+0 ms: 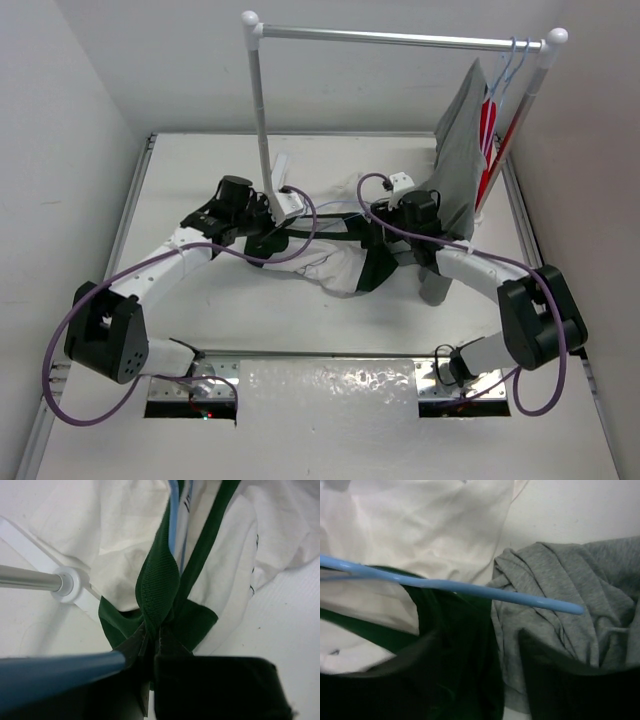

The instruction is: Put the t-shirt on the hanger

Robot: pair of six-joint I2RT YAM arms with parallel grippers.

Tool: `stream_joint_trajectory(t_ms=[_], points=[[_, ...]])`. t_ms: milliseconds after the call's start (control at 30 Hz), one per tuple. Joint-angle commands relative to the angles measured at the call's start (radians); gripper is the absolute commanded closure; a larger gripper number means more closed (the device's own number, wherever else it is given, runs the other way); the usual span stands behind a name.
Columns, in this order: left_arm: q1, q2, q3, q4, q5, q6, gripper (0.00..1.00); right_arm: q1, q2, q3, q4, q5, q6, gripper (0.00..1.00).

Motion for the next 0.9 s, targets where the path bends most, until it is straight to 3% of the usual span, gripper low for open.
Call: stream_joint_trajectory(t_ms=[0,133,233,333,367,433,633,767,867], points=[[0.012,0.002,0.032,0.069,-0.009,-0.051,1.0,-0.003,-0.05,-0.018,-0.061,-0.013,-0.065,0.34],[0.012,0.018,0.037,0.091,-0.046,-0.073,1.0,0.002,-0.106,-0.01,-0.194,0.054,-0.034,0.18],[0.012,0.03,0.052,0.086,-0.06,-0.074,1.0,0.009,-0.179,0.007,-0.233,0.051,-0.02,0.17],[0.012,0.033,0.057,0.079,-0.037,-0.07,1.0,0.066,-0.291,-0.021,-0.181,-0.12,-0.141,0.19],[0.012,0.031,0.054,0.082,-0.023,-0.067,1.0,0.13,-0.309,-0.015,-0.179,-0.186,-0.261,0.19],[0.012,0.033,0.047,0.091,-0.011,-0.067,1.0,0.19,-0.333,0.019,-0.164,-0.194,-0.353,0.18],[0.012,0.044,0.041,0.101,0.023,-0.076,1.0,0.226,-0.158,0.236,-0.145,-0.237,-0.459,0.09],[0.01,0.056,0.046,0.108,0.03,-0.091,1.0,0.116,0.005,0.355,-0.231,-0.383,-0.408,0.09],[0.009,0.054,0.044,0.114,0.041,-0.093,1.0,0.054,0.067,0.316,-0.11,-0.484,-0.391,0.09]])
